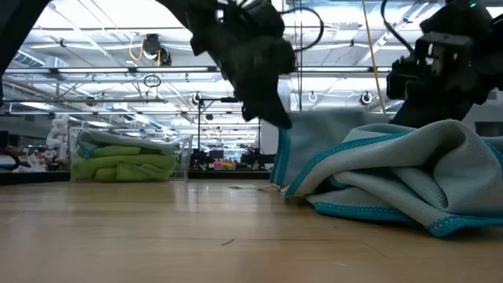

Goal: Fold microfiber towels
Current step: Fold the left blue microfiber cloth

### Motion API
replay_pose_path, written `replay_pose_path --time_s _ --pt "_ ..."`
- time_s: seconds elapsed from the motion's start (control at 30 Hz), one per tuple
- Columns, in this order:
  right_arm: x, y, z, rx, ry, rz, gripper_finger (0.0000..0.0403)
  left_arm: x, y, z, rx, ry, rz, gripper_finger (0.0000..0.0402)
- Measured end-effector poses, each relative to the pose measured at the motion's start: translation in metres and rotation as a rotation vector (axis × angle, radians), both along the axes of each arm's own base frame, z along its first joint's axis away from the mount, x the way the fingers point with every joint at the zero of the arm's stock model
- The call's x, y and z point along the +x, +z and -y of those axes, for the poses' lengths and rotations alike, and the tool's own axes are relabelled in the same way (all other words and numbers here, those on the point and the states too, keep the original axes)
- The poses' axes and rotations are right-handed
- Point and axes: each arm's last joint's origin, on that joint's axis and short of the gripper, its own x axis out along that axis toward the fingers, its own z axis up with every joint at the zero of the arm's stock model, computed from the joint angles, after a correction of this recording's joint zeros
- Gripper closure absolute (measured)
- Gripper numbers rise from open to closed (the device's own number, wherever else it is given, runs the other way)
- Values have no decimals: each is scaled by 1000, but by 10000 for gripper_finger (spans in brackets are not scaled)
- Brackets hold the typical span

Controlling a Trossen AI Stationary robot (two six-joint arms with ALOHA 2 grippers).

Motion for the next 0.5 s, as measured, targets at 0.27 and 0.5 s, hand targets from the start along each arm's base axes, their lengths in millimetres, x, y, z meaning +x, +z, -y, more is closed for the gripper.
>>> replay_pose_path --time_s 0.27,0.5 --pt "-3 -5 22 -76 -90 -59 393 4 -23 -29 9 62 -29 391" --pt "-5 -7 32 -108 -132 -90 386 7 -31 -37 30 75 -21 379"
